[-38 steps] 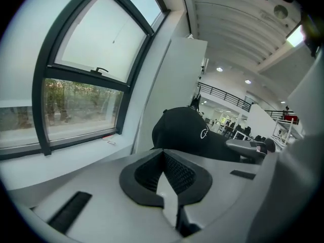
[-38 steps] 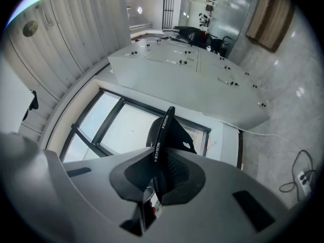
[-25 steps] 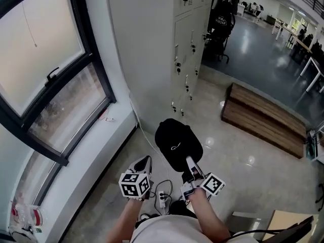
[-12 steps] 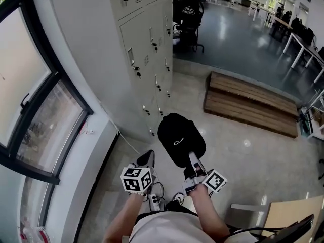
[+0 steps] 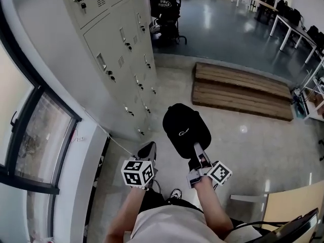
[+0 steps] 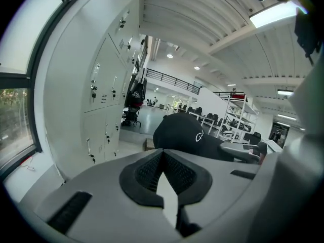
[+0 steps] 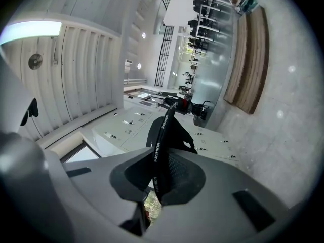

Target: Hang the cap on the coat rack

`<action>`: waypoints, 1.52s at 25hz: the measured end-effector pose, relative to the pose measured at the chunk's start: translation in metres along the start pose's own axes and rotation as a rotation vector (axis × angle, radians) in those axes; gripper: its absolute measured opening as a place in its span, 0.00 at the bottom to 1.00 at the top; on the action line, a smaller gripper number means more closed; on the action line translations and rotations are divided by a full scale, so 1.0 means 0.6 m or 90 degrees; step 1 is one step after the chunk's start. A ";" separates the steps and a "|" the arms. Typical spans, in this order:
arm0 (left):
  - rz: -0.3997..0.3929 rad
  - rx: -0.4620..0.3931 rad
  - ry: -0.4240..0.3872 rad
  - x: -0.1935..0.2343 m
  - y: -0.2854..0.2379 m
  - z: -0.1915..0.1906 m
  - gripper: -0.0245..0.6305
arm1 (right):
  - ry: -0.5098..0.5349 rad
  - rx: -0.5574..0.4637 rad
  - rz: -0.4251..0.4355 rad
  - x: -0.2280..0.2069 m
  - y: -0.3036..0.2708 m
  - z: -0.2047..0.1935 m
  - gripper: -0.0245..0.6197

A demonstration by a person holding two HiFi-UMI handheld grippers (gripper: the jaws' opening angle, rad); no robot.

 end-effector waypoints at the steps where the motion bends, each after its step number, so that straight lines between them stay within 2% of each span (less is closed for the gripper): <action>1: -0.001 0.002 -0.003 -0.004 -0.005 0.001 0.04 | -0.005 -0.004 0.002 0.000 0.004 0.004 0.07; 5: -0.008 0.013 -0.009 -0.013 -0.017 0.005 0.04 | -0.019 -0.014 -0.003 -0.006 0.013 0.009 0.07; 11: -0.019 0.018 -0.009 -0.007 -0.044 0.018 0.04 | 0.001 -0.012 -0.006 -0.014 0.002 0.027 0.07; 20: -0.039 0.023 0.003 0.003 -0.131 0.076 0.04 | 0.012 -0.032 -0.020 -0.033 -0.035 0.089 0.07; 25: -0.061 0.024 -0.012 0.022 -0.192 0.126 0.04 | 0.015 -0.050 -0.036 -0.054 -0.080 0.137 0.07; 29: -0.077 0.031 -0.002 0.052 -0.242 0.172 0.04 | 0.006 -0.055 -0.040 -0.068 -0.131 0.173 0.07; 33: -0.094 0.030 -0.019 0.087 -0.291 0.234 0.04 | 0.001 -0.070 -0.040 -0.075 -0.191 0.208 0.07; 38: -0.102 0.026 -0.028 0.128 -0.359 0.307 0.04 | 0.034 -0.055 -0.053 -0.067 -0.264 0.256 0.07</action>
Point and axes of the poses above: the fingertips, and each gripper's own axes: y backward along the fingers, x to its left, z out of its top, the point moved 9 cm from there along y, backward along the fingers, and after that the axes turned 13 degrees about x, right-handed, at the moved point
